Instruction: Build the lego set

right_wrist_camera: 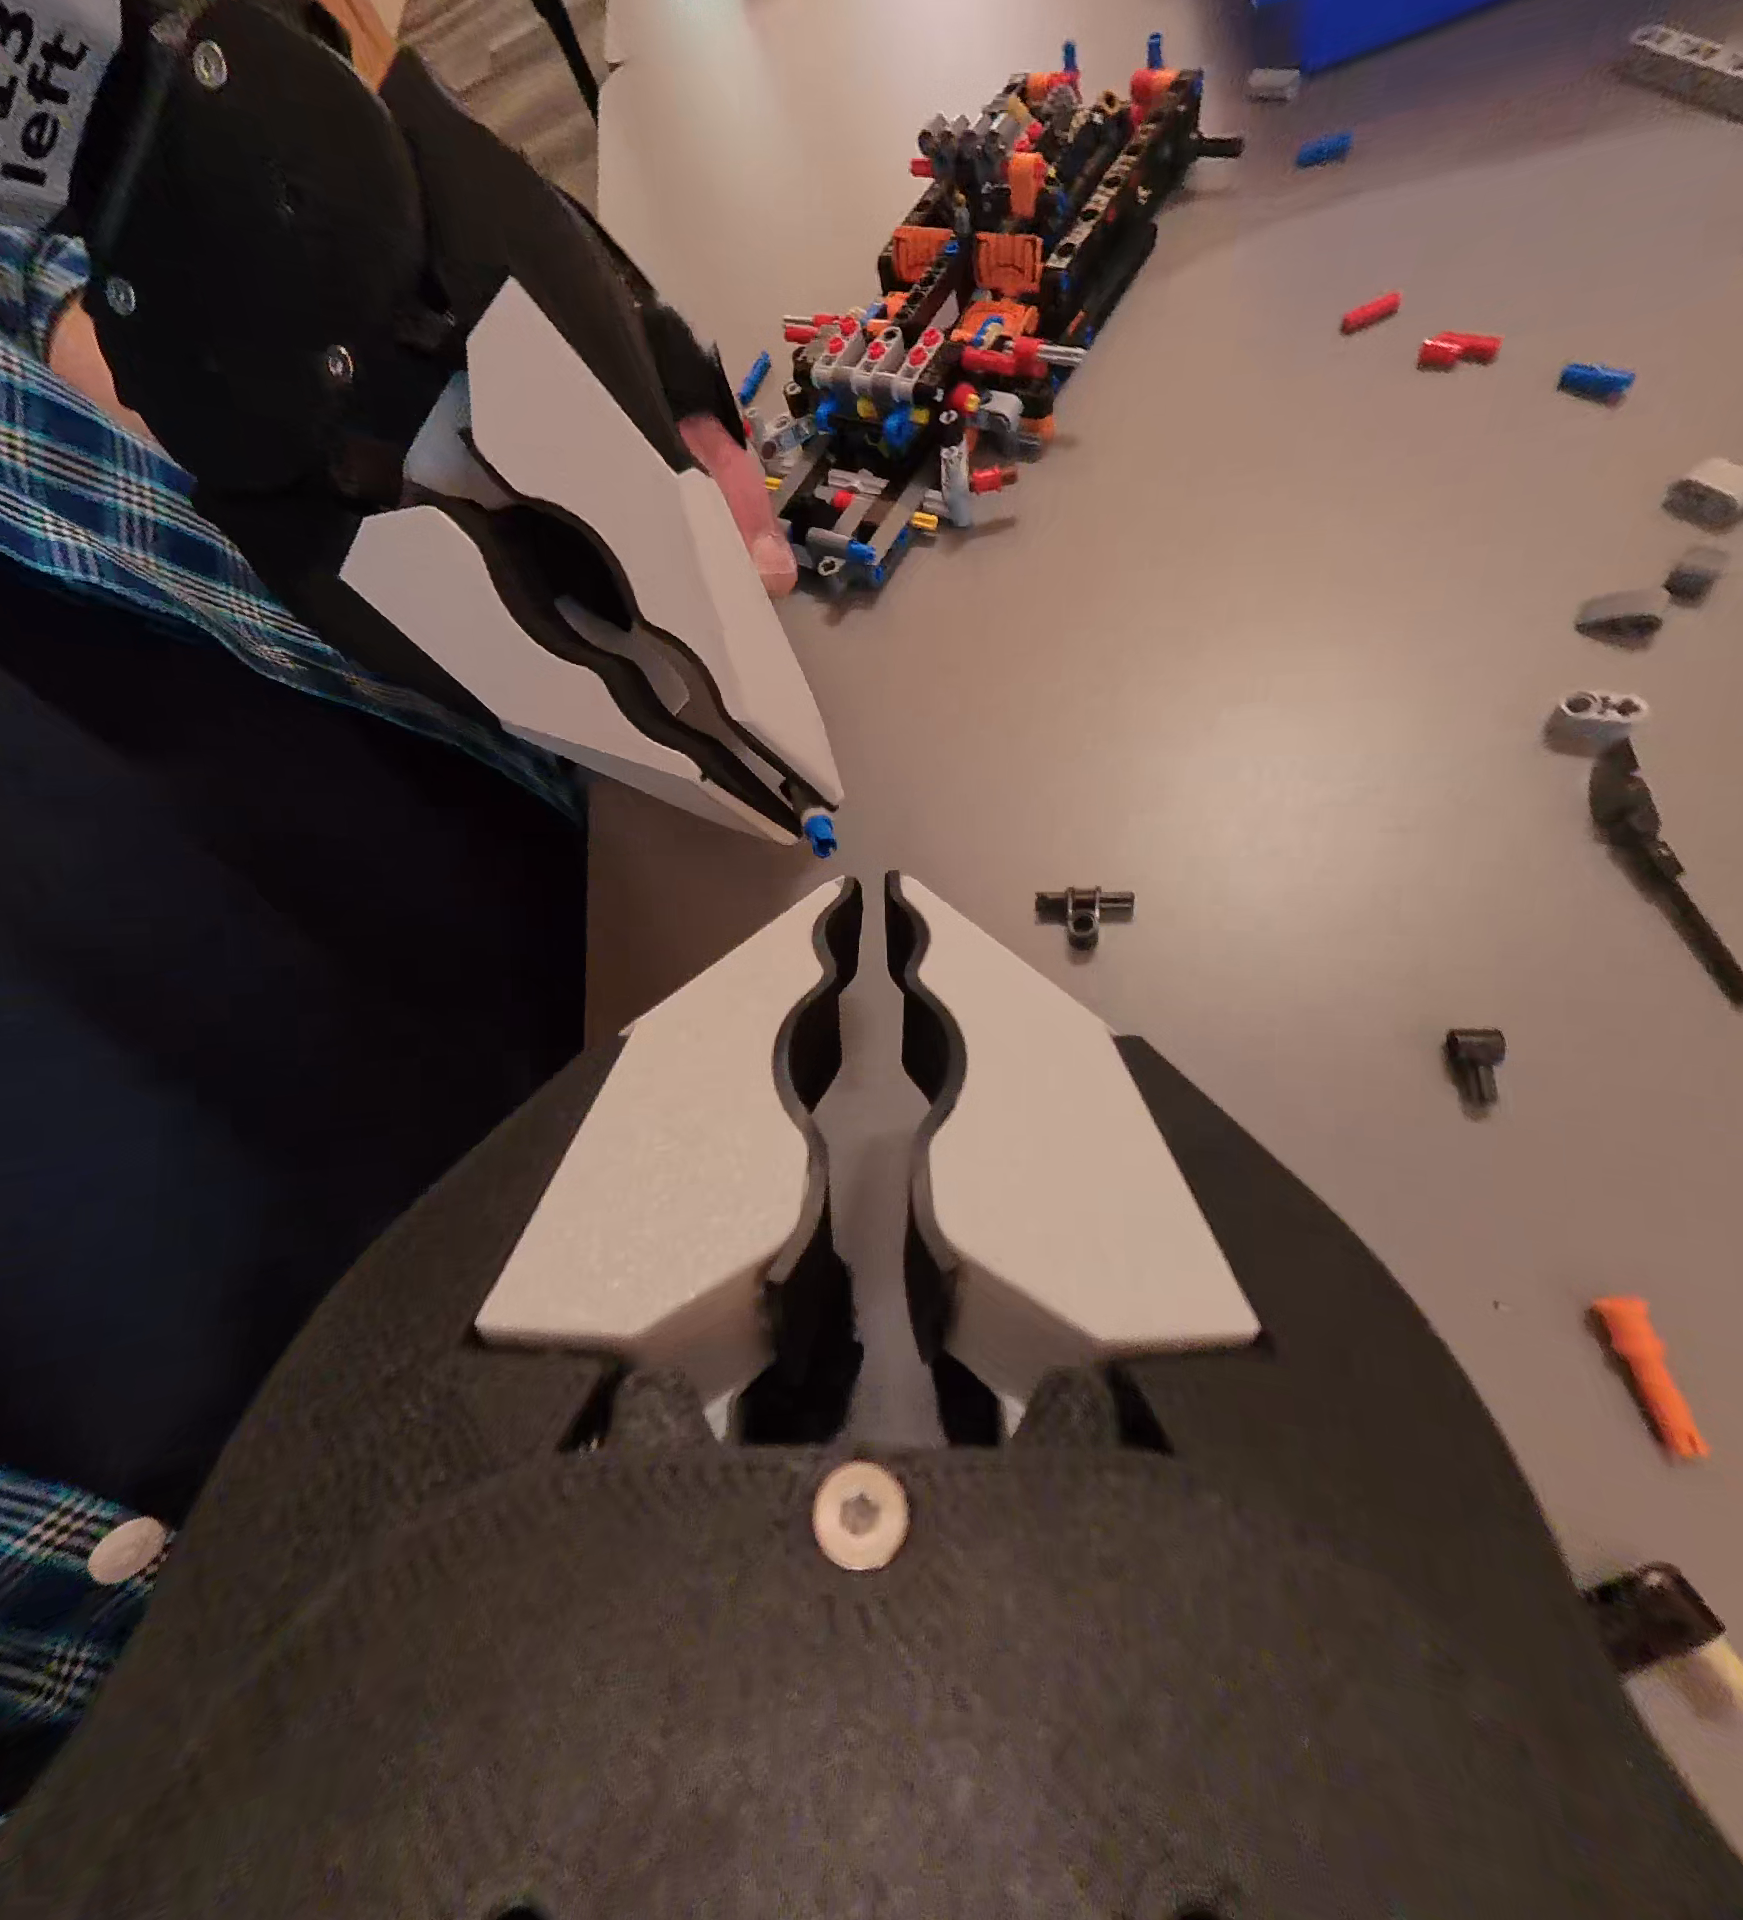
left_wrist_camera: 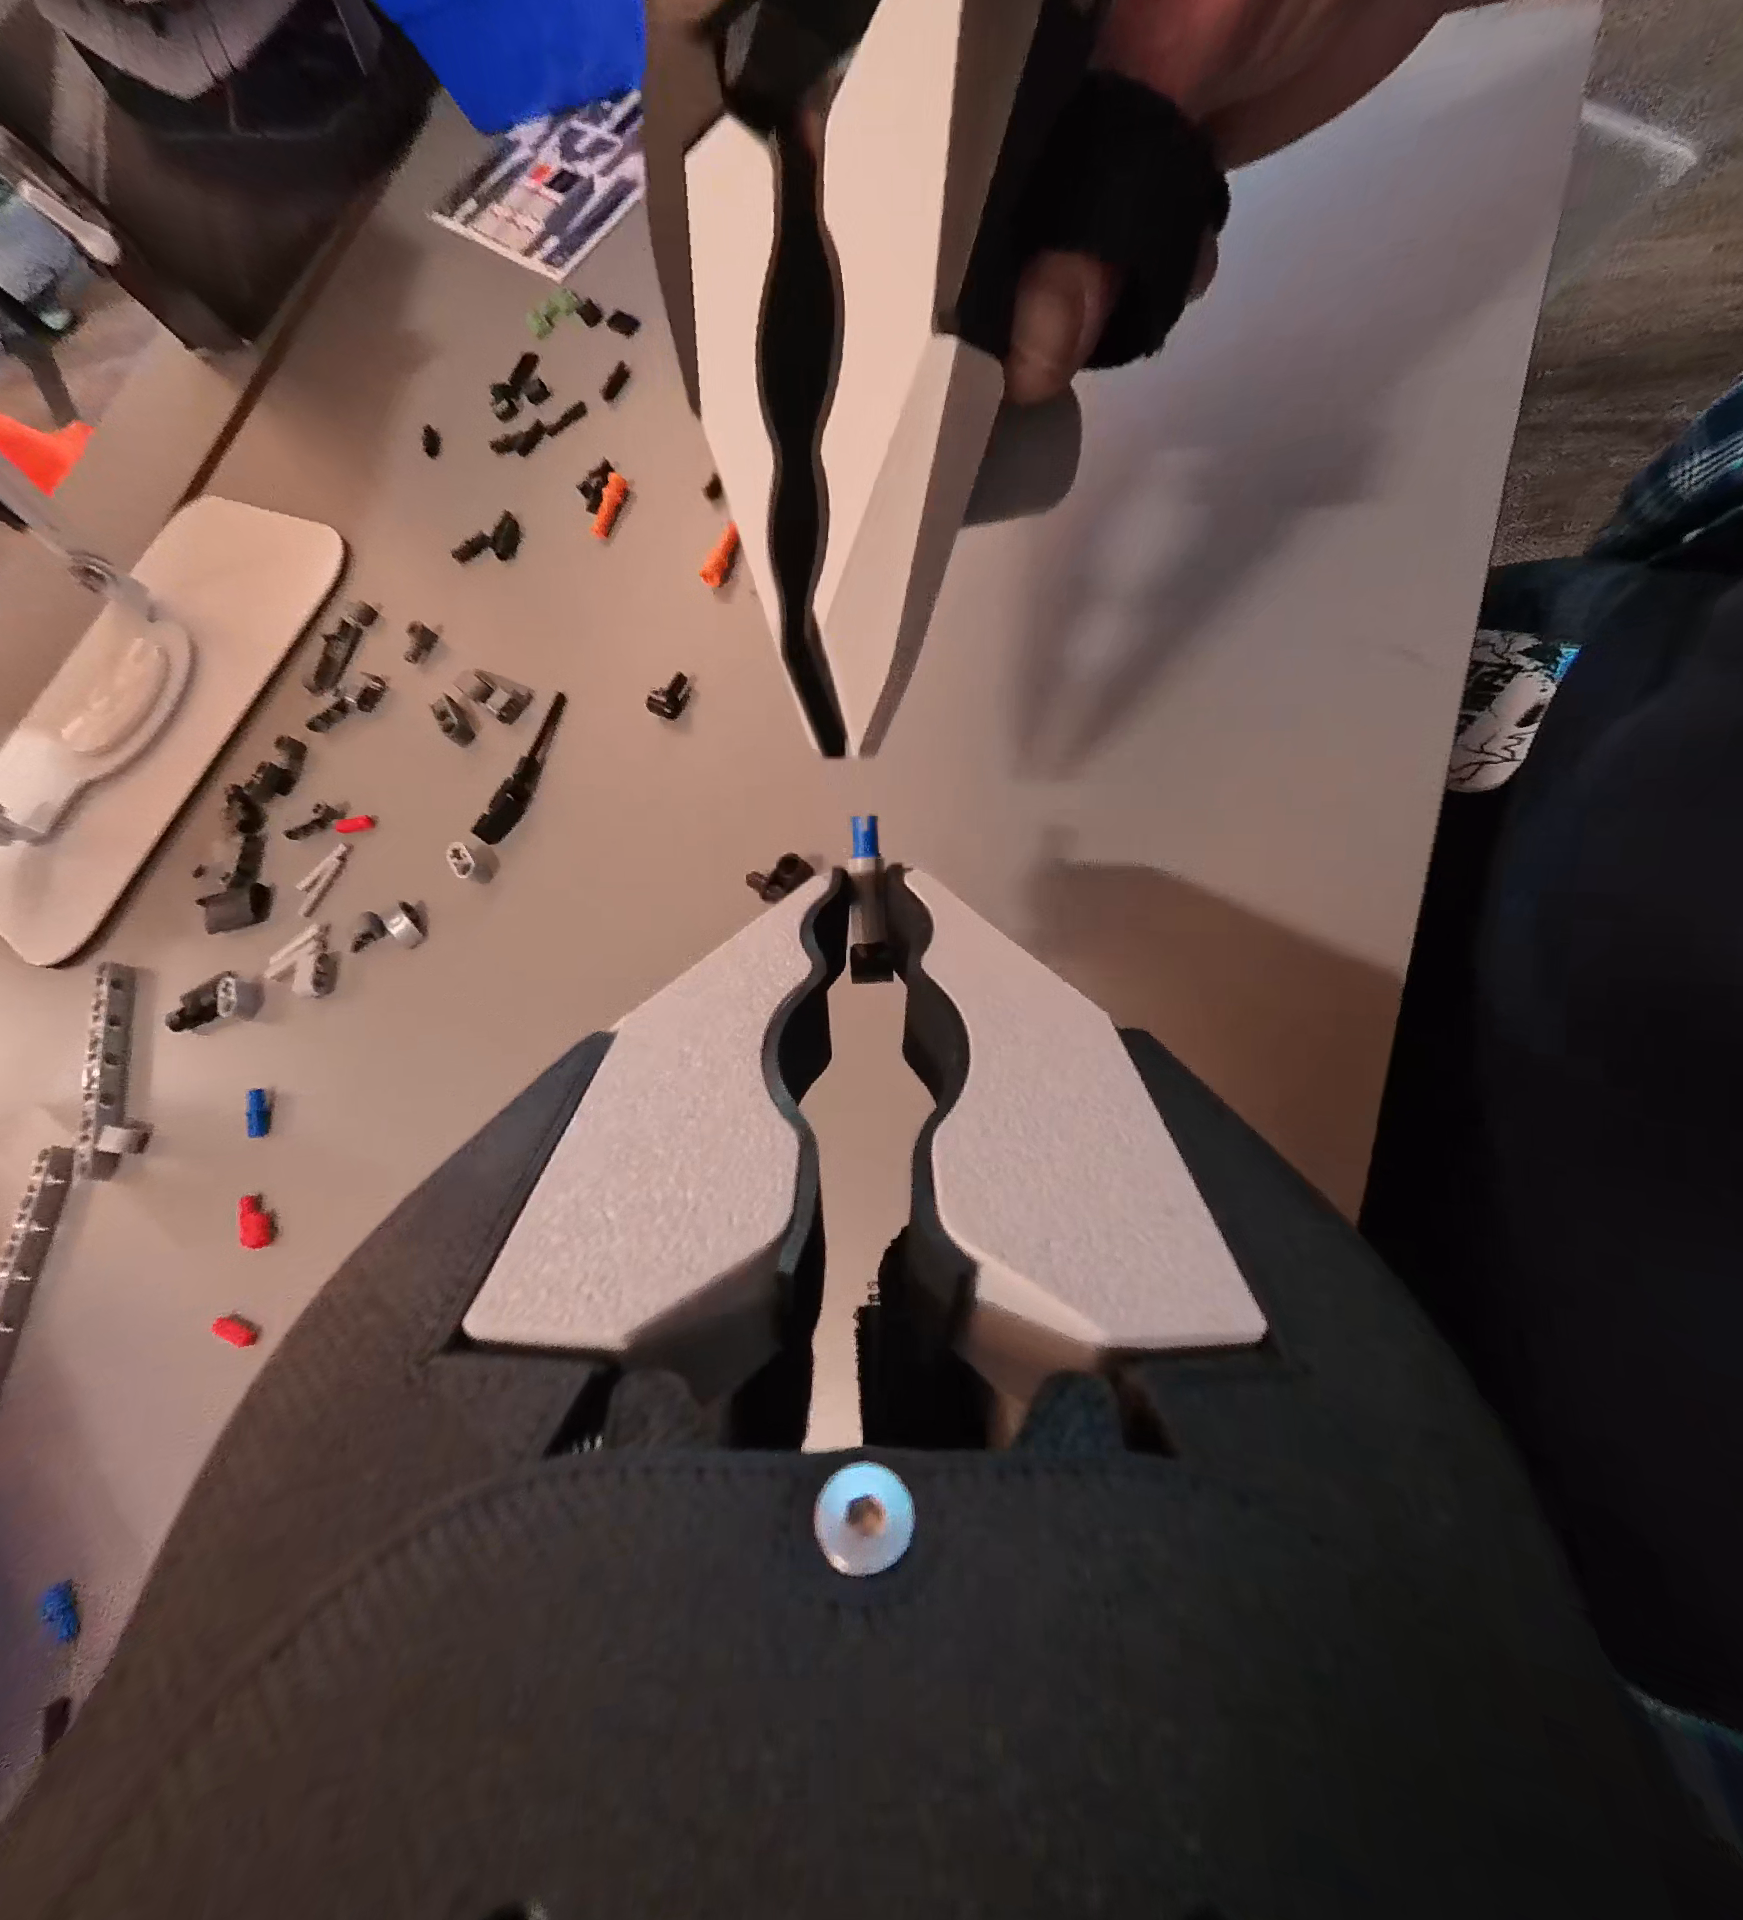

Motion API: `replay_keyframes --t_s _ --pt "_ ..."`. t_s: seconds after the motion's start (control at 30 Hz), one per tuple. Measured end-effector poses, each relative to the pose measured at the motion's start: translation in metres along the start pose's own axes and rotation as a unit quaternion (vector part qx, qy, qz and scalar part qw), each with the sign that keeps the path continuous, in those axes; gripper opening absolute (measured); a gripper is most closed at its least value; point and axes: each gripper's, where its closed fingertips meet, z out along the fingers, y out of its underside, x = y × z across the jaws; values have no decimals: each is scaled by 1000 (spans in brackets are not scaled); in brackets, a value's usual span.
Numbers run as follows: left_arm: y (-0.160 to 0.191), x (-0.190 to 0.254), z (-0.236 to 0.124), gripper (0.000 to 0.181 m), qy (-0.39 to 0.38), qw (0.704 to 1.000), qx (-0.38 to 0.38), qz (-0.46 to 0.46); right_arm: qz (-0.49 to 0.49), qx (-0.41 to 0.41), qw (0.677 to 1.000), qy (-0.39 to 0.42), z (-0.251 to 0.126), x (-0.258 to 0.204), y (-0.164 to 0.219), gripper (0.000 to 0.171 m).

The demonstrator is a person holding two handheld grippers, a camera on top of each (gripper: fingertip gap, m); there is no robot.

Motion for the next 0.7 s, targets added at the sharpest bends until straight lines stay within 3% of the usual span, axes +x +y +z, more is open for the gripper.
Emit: replay_keyframes --t_s 0.03,0.3,0.7 --pt "1 1 2 4 2 1000 -6 -3 5 1 1000 7 -2 2 2 3" --pt "14 20 16 4 46 998 -38 -24 43 22 998 42 -11 19 10 3" --pt "29 23 28 5 50 996 -71 -32 39 19 997 57 -3 22 4 5"
